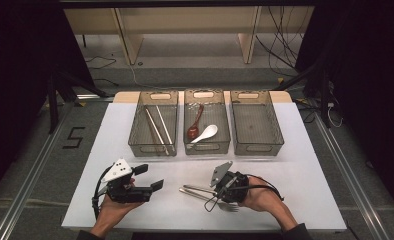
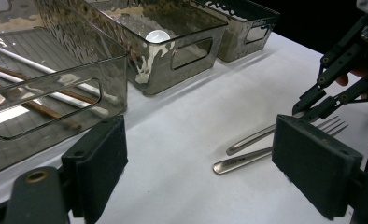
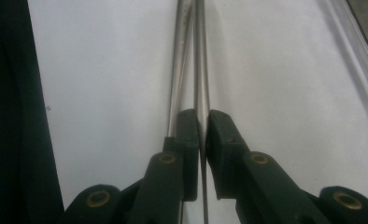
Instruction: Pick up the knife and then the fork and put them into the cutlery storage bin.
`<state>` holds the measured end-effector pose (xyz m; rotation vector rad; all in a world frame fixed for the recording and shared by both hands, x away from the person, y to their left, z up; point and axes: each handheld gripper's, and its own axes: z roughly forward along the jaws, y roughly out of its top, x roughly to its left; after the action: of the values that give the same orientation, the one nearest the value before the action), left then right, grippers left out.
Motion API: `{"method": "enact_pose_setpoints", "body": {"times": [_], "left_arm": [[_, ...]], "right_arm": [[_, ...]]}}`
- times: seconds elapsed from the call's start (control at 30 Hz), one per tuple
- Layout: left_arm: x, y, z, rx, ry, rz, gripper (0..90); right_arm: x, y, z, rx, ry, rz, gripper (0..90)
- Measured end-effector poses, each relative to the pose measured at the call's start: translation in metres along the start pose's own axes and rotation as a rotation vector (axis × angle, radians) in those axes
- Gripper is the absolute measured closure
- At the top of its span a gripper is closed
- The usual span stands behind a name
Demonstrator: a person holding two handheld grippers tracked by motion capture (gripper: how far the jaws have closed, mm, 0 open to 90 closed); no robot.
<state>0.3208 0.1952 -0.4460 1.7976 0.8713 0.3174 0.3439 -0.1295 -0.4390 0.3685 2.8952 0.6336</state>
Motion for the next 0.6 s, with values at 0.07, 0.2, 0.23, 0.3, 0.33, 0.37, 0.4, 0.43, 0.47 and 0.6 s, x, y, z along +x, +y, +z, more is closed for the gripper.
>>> {"method": "enact_pose_setpoints", "body": {"times": [0.07, 0.2, 0.23, 0.3, 0.33, 0.37, 0.4, 0.43, 0.47, 0.6], "left_arm": [[0.0, 0.0, 0.0, -0.004, 0.001, -0.005, 17.6], [0.0, 0.0, 0.0, -0.004, 0.003, -0.005, 17.6], [0.0, 0.0, 0.0, -0.002, 0.003, -0.005, 17.6], [0.001, 0.0, 0.0, -0.002, 0.006, -0.005, 17.6], [0.001, 0.0, -0.001, -0.003, 0.006, -0.006, 17.6], [0.001, 0.0, -0.001, -0.004, 0.007, -0.006, 17.6], [0.001, 0.0, -0.001, -0.008, 0.008, -0.007, 17.6], [0.002, 0.0, -0.001, -0.009, 0.007, -0.01, 17.5], [0.002, 0.0, -0.001, -0.013, 0.007, -0.016, 17.5], [0.003, 0.0, -0.002, -0.018, 0.003, -0.023, 17.4]], "right_arm": [[-0.001, 0.0, -0.001, -0.01, 0.006, 0.012, 83.6], [-0.005, -0.001, -0.005, -0.033, -0.006, 0.049, 83.6], [-0.007, -0.002, -0.006, -0.037, -0.005, 0.055, 83.6], [-0.01, -0.003, -0.009, -0.049, -0.016, 0.078, 83.6], [-0.012, -0.003, -0.011, -0.053, -0.016, 0.087, 83.6], [-0.014, -0.004, -0.012, -0.063, -0.016, 0.09, 83.6], [-0.016, -0.005, -0.014, -0.074, -0.016, 0.102, 83.6], [-0.018, -0.005, -0.016, -0.079, -0.013, 0.114, 83.6], [-0.02, -0.006, -0.018, -0.087, -0.02, 0.123, 83.6], [-0.029, -0.01, -0.027, -0.111, -0.043, 0.161, 83.6]]}}
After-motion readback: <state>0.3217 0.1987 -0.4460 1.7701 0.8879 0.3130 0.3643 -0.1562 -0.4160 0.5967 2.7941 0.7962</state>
